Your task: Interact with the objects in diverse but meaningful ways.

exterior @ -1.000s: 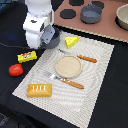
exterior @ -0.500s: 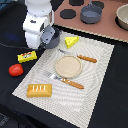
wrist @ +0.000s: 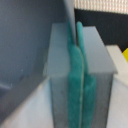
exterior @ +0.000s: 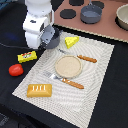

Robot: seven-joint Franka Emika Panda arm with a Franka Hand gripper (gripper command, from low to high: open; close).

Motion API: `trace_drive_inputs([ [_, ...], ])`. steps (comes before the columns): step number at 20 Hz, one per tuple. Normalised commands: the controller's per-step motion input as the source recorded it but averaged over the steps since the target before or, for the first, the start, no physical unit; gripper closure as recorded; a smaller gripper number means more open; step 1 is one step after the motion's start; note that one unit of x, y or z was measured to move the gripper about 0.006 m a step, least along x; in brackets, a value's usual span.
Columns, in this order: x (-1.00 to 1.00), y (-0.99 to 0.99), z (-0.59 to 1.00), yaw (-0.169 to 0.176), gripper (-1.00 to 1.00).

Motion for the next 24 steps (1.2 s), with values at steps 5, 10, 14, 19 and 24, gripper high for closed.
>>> trace_drive_inputs([
  [5,-0.01,0.32,1.0,-0.028,1.0],
  [10,-0.13,0.43,0.9,-0.003,1.0],
  [14,-0.25,0.6,0.59,0.0,1.0],
  [19,-0.28,0.71,0.4,0.003,1.0],
  [24,-0.22,0.79,0.15,0.016,1.0],
])
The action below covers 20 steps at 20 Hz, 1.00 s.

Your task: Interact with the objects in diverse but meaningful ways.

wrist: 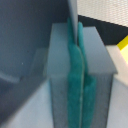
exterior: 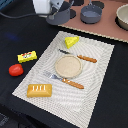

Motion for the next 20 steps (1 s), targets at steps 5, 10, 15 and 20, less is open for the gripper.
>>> trace_drive_inputs([
  [5,-0.1,0.8,0.02,0.015,1.0],
  [10,0.07,0.81,0.0,0.0,1.0],
  [15,0.11,0.75,0.0,0.0,1.0],
  [20,0.17,0.67,0.0,0.0,1.0],
])
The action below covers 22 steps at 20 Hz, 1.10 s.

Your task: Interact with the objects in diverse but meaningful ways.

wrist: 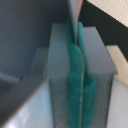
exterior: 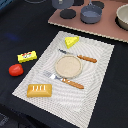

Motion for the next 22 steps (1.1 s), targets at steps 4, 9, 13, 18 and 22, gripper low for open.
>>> trace_drive_inputs([
  [4,0.2,0.36,-0.04,-0.007,1.0],
  [9,0.4,0.26,-0.05,-0.036,1.0],
  [13,0.47,0.32,-0.03,-0.04,1.0],
  [18,0.4,0.4,-0.04,-0.027,1.0],
  [22,0.17,0.19,-0.07,-0.012,1.0],
])
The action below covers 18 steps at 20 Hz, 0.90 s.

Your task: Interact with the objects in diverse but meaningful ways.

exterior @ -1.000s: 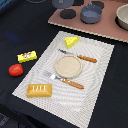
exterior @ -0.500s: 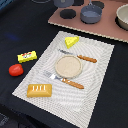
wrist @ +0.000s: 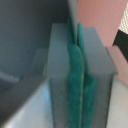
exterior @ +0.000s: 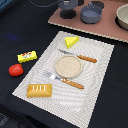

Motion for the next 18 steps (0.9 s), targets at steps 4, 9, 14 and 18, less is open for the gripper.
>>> trace_drive_inputs([
  [4,0.11,0.06,-0.07,-0.003,1.0],
  [9,0.18,0.02,-0.05,-0.012,1.0],
  [14,0.24,0.09,-0.1,-0.007,1.0],
  [18,0.24,0.12,-0.14,-0.003,1.0],
])
